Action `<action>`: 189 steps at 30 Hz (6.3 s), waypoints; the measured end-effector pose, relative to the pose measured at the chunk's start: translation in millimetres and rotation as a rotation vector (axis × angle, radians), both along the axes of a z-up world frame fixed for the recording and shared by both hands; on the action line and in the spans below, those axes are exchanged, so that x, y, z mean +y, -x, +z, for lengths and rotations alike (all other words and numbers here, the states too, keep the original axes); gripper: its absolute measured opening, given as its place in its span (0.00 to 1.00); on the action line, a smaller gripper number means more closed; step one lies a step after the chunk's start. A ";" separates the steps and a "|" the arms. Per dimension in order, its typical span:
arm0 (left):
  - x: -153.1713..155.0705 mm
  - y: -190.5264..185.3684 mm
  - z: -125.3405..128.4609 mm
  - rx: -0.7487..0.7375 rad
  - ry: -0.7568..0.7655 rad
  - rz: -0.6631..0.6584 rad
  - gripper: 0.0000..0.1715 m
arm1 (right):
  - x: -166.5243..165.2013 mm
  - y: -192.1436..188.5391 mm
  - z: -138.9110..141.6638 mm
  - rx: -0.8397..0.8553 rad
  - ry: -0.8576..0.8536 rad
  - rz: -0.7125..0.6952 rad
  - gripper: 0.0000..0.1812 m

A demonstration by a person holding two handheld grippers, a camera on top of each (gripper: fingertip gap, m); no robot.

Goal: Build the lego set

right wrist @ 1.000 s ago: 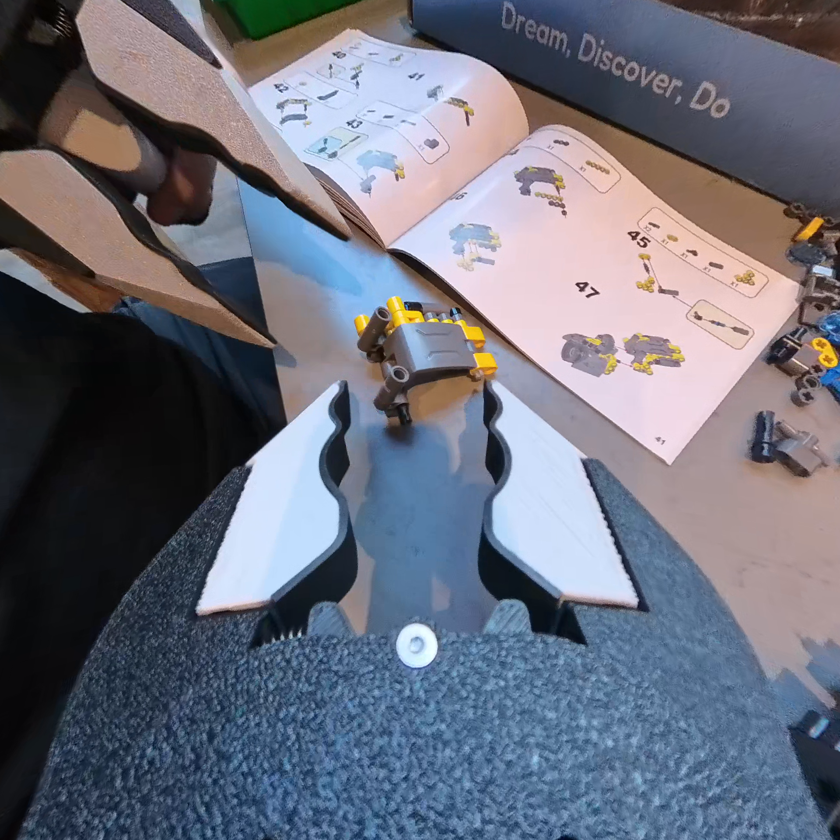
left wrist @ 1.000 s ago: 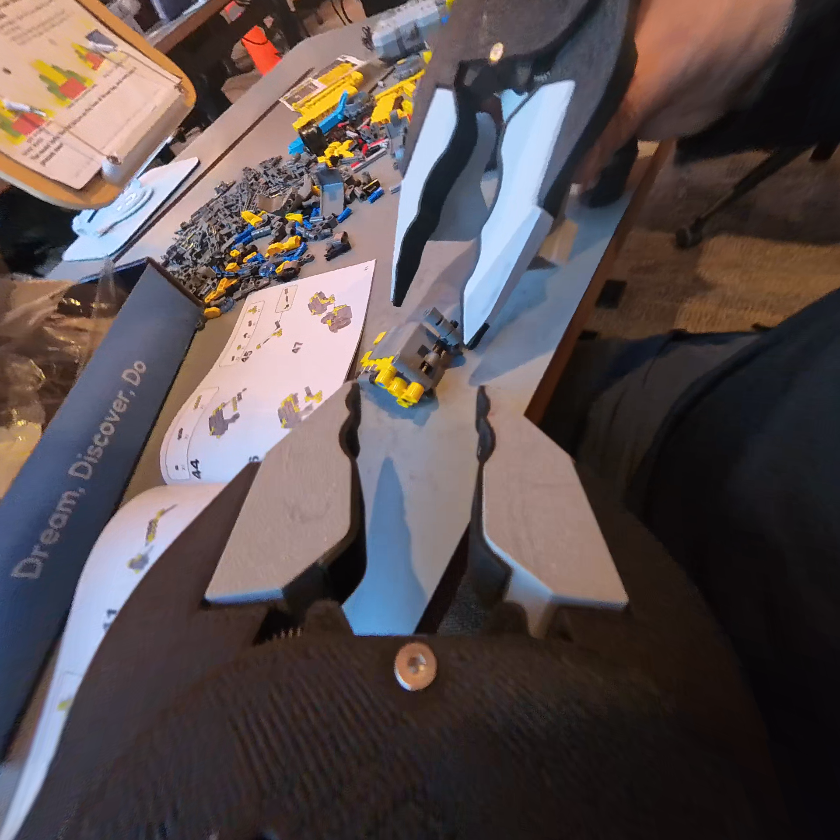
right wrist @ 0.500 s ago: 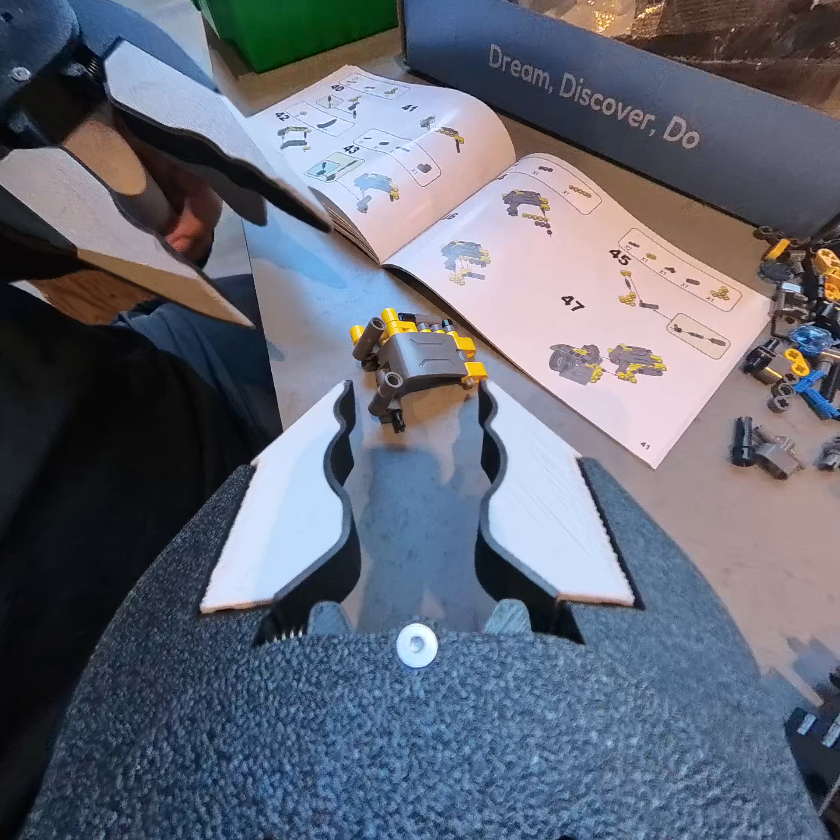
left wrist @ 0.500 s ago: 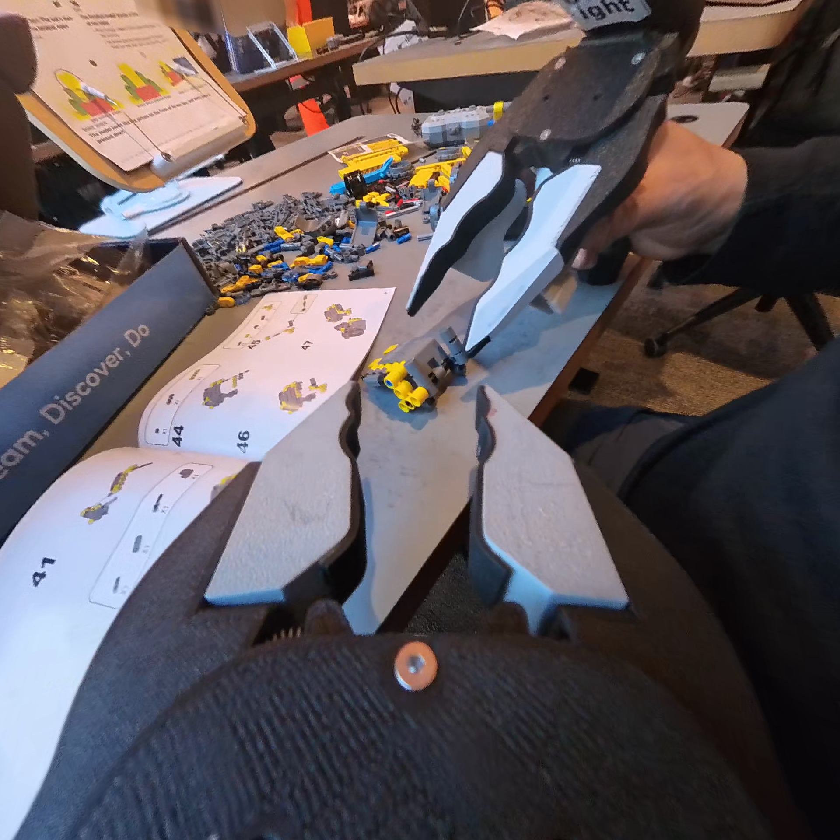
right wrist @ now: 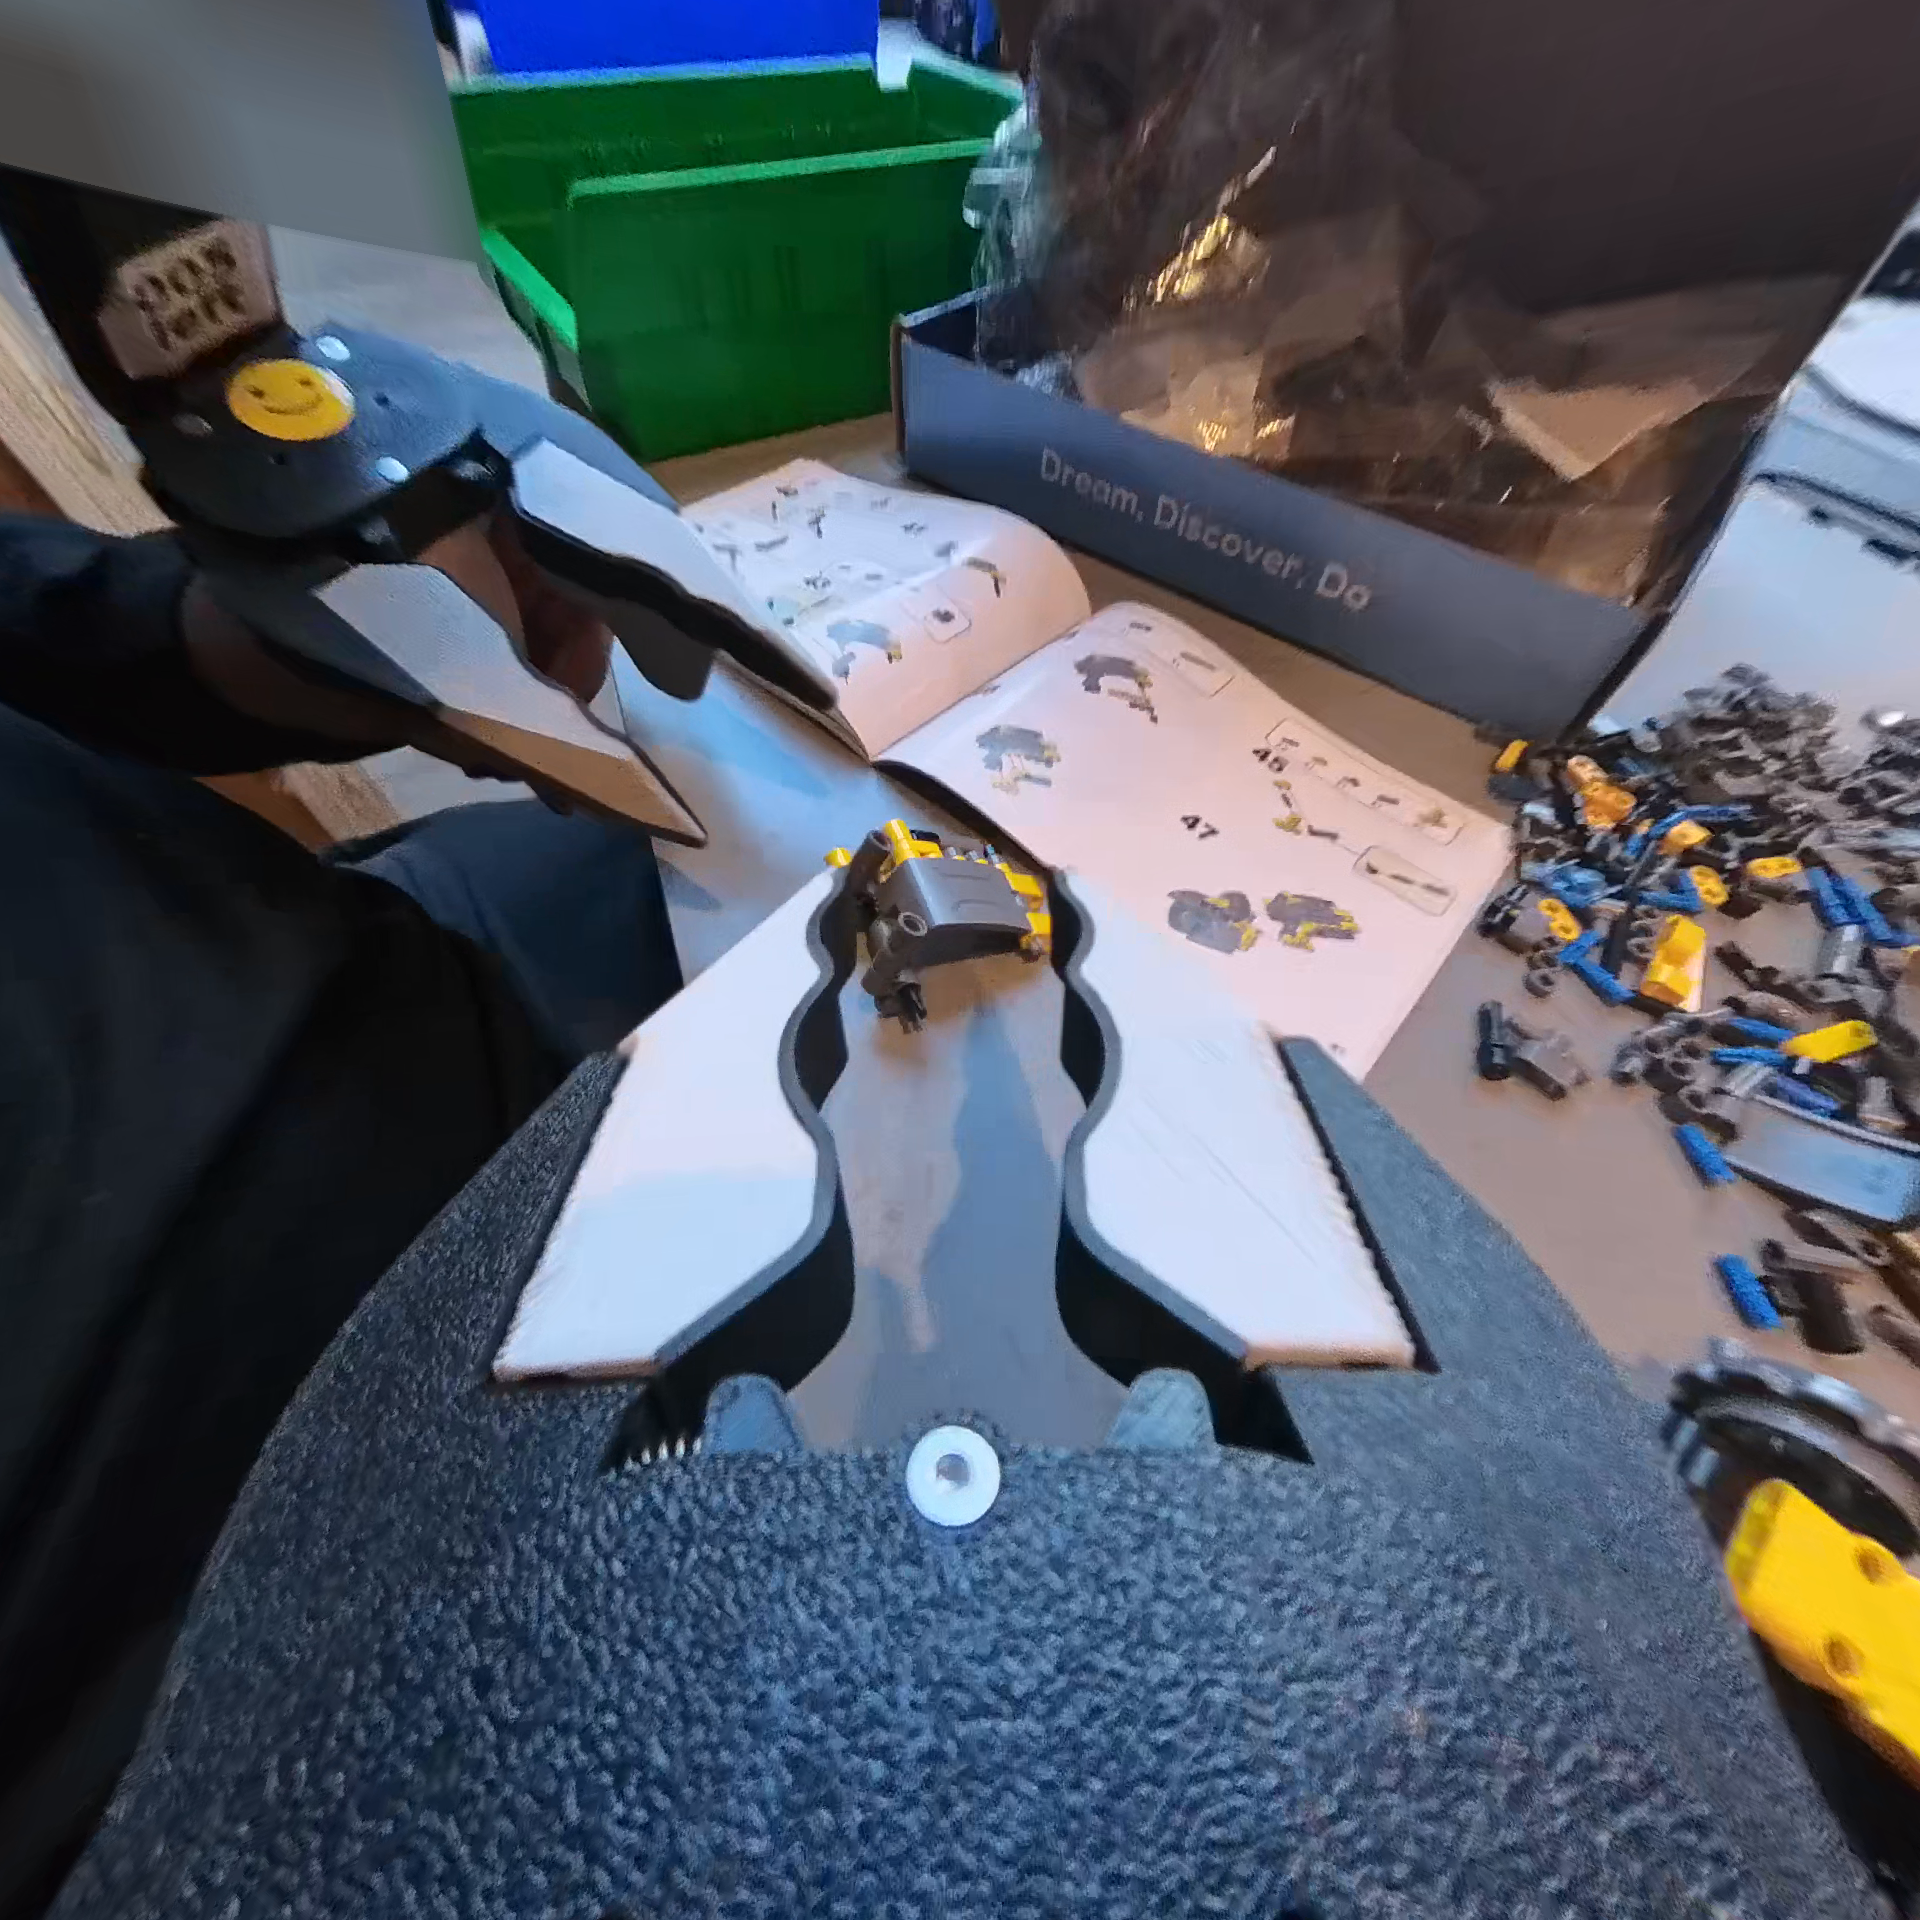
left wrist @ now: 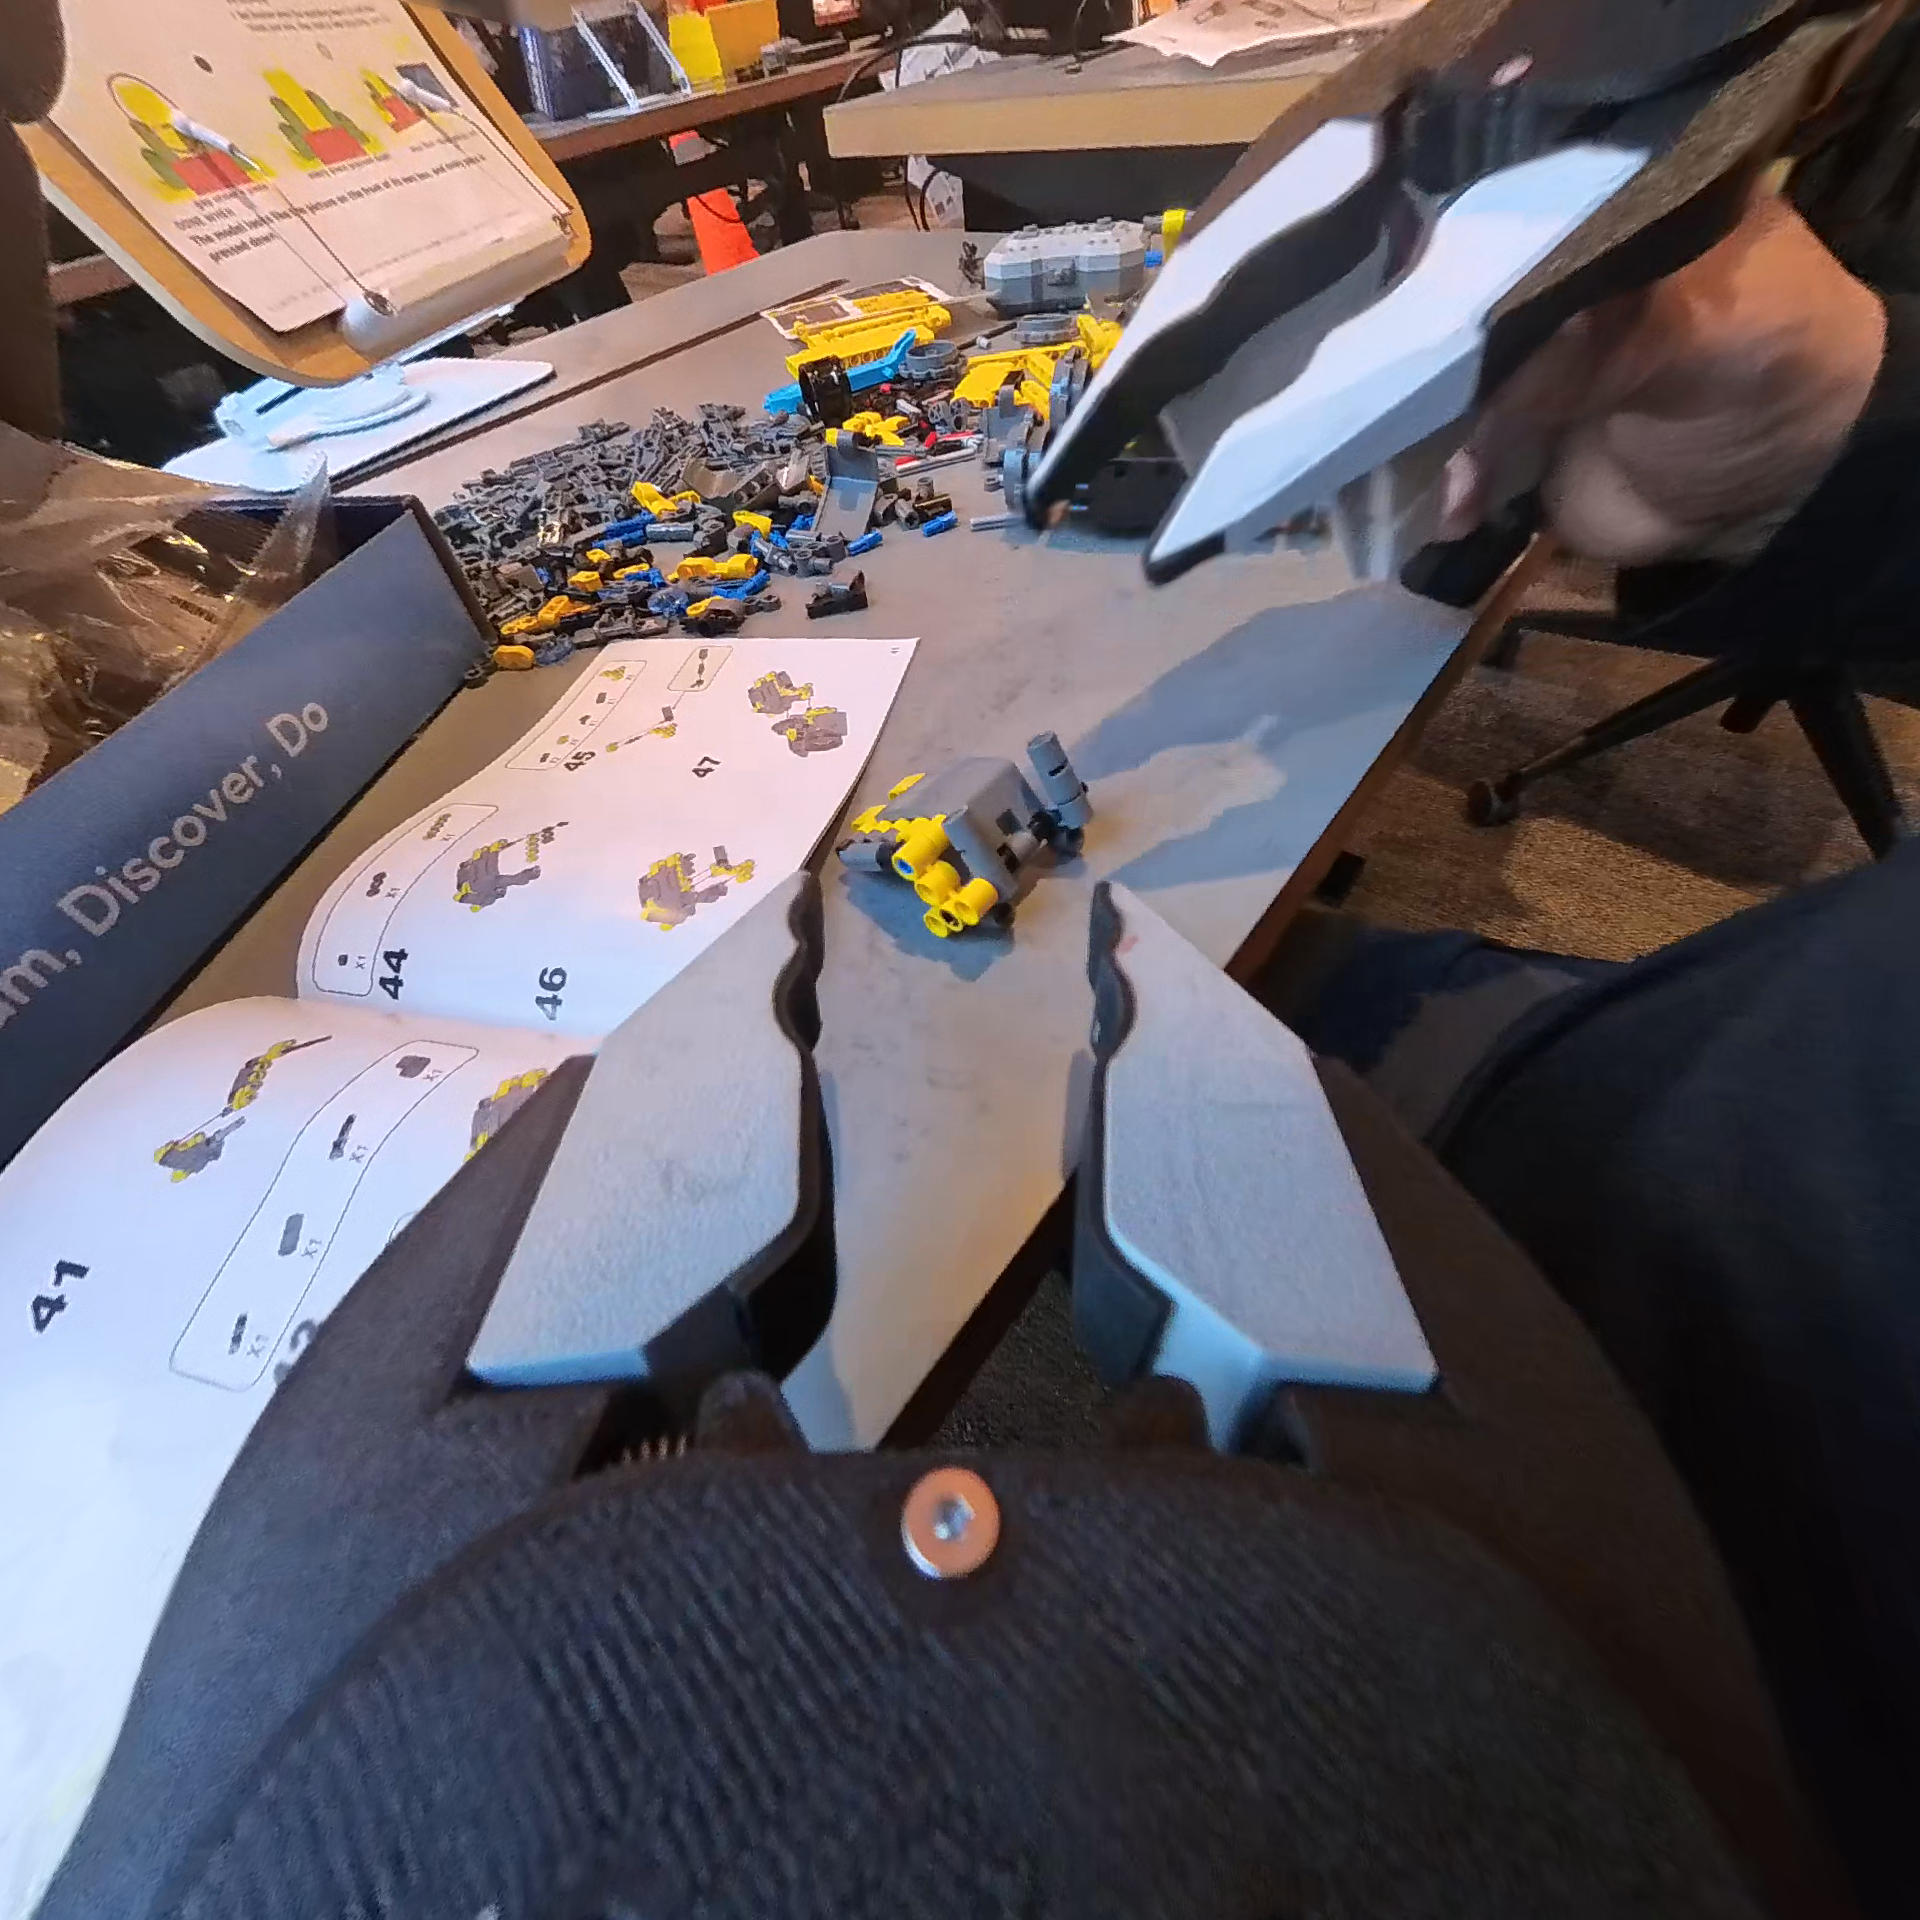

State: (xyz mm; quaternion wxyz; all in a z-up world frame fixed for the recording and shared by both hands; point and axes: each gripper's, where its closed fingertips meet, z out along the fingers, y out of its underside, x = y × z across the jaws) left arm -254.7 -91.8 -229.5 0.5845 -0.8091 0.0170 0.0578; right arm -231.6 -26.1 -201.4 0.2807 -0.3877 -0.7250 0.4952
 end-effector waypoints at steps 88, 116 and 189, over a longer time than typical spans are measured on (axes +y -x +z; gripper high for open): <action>162.6 -136.1 -17.6 -0.093 -0.017 -0.082 0.28 | 164.7 -113.2 53.3 0.448 0.228 -0.027 0.03; 173.7 -125.0 32.1 -0.144 -0.098 -0.239 0.29 | 188.9 -101.8 49.1 0.428 0.184 -0.224 0.01; 131.9 -125.7 -20.2 -0.279 0.044 -0.011 0.31 | 142.3 -103.2 -10.9 -0.021 0.079 0.055 0.27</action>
